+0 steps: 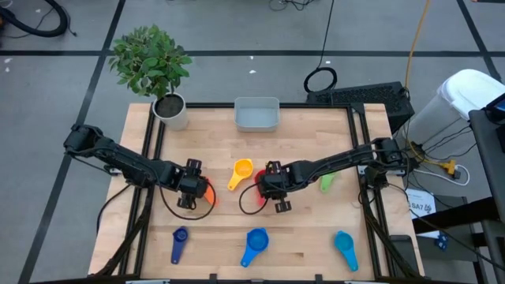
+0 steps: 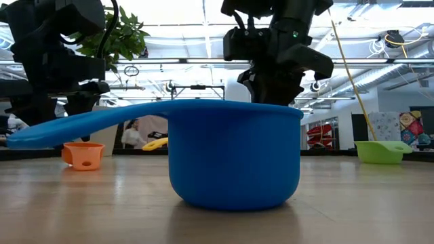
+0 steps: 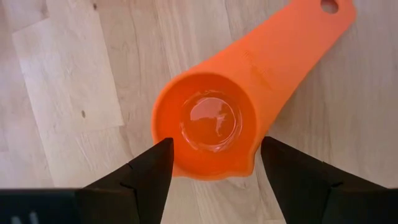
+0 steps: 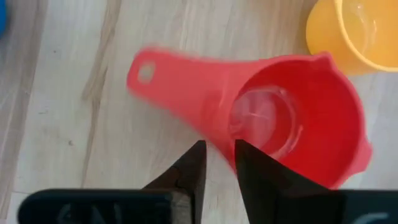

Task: Nest measuring cups in basket
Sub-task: Move the red measuring cup to the center of the table, then stack the blue measuring cup on top of the red measuring cup

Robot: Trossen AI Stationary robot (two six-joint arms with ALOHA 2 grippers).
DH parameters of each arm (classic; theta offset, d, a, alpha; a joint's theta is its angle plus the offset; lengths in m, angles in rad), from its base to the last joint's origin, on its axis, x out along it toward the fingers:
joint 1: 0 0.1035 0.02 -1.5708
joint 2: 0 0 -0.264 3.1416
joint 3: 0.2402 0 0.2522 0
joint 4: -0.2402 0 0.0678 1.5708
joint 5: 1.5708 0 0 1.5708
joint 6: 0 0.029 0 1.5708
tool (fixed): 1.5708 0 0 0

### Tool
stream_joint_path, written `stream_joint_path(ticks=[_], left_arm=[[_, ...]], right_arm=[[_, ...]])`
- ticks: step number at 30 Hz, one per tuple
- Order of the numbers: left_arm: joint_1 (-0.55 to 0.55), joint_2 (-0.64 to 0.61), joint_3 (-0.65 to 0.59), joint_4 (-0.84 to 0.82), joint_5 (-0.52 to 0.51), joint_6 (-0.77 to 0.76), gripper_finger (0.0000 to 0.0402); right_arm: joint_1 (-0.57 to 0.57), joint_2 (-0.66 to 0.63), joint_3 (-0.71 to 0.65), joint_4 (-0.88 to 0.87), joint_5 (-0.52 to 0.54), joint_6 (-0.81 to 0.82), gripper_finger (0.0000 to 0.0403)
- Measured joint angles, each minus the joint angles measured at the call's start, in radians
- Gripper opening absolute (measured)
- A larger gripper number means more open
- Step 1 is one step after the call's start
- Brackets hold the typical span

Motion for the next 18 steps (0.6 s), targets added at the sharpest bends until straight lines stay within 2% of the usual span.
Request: stream_joint_path(ticks=[9,18], left_arm=[[0.000,0.000,0.006,-0.013,0.000,-0.008,0.0244],[-0.033,-0.015,0.160,-0.107,-0.028,0.009,0.0244]], right_arm=[[0.021,-0.043,-0.001,0.016,0.003,0.005,0.0136],[0.092,-0.142,-0.001,0.072,0.008,0.077,0.0185]])
